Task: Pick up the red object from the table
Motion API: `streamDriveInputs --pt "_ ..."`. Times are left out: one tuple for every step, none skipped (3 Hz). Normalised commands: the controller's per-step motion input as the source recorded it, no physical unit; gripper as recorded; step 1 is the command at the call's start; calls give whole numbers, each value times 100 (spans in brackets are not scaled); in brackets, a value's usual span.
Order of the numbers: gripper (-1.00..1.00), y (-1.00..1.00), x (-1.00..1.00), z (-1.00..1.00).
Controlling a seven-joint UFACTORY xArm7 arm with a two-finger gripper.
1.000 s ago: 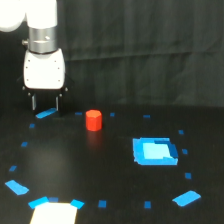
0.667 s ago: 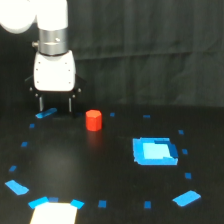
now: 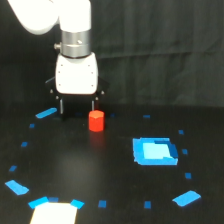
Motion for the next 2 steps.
streamDriveInputs --pt "87 -29 88 -19" --pt "44 -22 -16 -73"
